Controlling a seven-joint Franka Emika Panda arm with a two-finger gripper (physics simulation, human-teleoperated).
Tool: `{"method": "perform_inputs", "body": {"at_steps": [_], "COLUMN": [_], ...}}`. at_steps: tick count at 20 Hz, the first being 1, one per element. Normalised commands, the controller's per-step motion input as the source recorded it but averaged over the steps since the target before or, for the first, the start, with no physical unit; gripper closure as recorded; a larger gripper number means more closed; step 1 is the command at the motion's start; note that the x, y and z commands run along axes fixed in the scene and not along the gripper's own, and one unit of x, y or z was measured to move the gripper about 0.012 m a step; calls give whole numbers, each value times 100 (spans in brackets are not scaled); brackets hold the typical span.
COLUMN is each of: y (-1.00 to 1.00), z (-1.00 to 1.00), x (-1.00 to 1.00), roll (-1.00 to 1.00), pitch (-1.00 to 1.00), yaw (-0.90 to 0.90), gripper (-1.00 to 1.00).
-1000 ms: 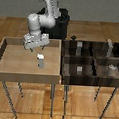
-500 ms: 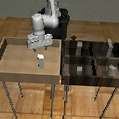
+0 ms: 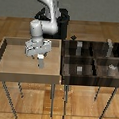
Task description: Place the milk carton into the appropriate compartment.
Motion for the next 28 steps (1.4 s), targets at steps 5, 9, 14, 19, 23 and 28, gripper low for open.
{"method": "perform_inputs", "body": {"at_steps": [5,9,14,19,23,28], "y": [20,0,0,0,0,0], "z": [0,0,40,0,0,-60], "x": [0,0,0,0,0,0], "roll": [0,0,0,0,0,0], "pitch": [0,0,0,0,0,0], "yaw": [0,0,0,0,0,0], "gripper": [-100,-100,-100,-100,-100,-100]}}
